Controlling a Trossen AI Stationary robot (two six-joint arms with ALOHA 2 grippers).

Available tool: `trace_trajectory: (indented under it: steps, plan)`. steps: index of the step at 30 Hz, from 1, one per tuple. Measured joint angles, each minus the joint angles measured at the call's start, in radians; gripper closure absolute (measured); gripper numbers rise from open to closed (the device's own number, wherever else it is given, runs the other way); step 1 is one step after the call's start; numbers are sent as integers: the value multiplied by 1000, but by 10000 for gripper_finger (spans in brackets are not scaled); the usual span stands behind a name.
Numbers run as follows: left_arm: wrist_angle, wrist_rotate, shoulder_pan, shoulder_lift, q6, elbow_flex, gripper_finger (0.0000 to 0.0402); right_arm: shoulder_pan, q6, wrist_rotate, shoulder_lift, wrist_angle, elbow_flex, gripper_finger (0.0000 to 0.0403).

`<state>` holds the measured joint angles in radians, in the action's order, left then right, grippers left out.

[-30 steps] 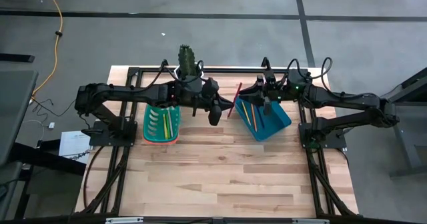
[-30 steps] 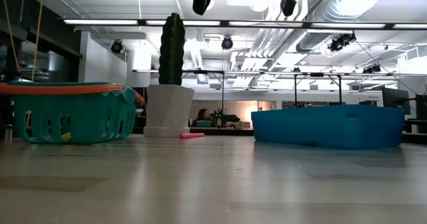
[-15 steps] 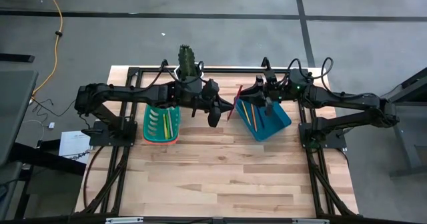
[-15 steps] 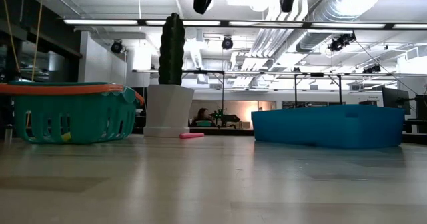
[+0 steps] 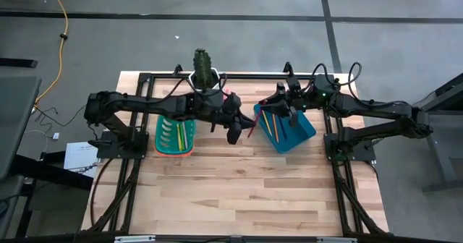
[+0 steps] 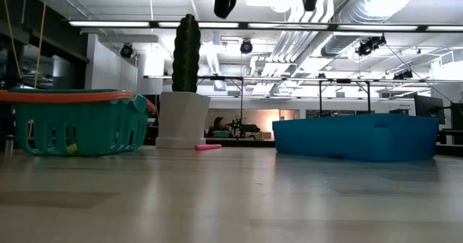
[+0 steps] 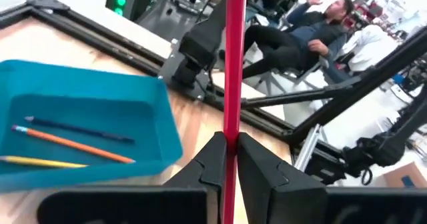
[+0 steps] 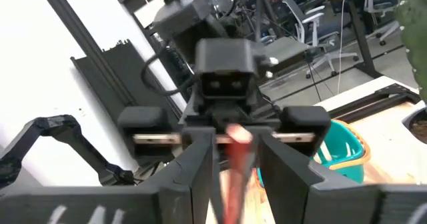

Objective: Sort pens & pencils
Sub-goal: Put the red pencil into the blue bin

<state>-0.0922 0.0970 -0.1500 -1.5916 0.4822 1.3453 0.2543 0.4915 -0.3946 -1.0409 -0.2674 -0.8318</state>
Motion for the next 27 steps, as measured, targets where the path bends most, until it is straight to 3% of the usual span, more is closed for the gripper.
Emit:
trace_trajectory:
  steps: [10,27]
  plan:
    - [44,-12,0,2,-1,4,380,0,1,1,0,1,0,299]
    - [86,-20,0,2,-29,4,380,0,-20,1,1,-8,0,393]
